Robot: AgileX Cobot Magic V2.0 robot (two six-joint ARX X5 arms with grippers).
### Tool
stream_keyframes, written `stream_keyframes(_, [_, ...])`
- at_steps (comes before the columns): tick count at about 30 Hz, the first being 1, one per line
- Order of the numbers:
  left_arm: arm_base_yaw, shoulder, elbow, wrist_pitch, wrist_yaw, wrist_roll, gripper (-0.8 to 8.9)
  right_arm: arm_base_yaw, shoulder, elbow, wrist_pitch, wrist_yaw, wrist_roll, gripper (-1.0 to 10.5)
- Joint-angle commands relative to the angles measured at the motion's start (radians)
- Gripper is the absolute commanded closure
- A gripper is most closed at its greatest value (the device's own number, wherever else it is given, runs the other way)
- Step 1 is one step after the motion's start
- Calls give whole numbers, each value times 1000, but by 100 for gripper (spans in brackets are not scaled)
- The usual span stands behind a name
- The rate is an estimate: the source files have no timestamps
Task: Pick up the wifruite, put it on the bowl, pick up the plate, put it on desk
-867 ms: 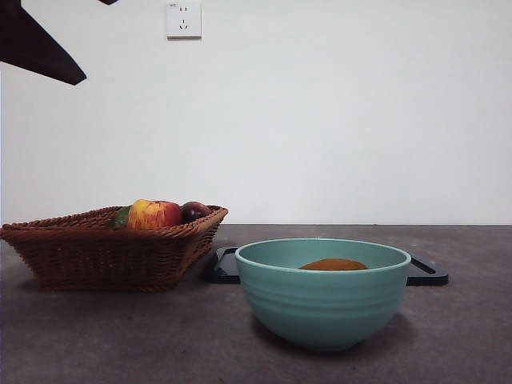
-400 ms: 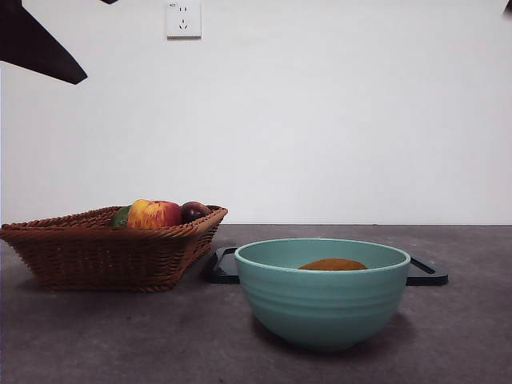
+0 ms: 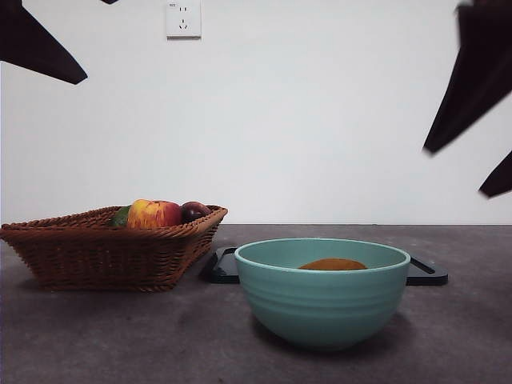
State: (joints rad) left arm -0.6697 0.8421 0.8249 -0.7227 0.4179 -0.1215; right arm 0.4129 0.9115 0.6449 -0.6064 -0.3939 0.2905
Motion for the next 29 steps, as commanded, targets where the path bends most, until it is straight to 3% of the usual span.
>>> stream_keyframes(1, [-6,5,7,9,2,-3,470,51,68,7,73,49,25,631])
stream_keyframes(8, [-6,5,7,8,2,-3,470,155,221,7,206,190,37,715])
stream_keyframes(14, [-6,5,7,8,2,-3,470,207,314,7,282,264,39,767])
stream_keyframes(29, [-6,5,7,5,2,-3,470,240,396,7,364,290,35,934])
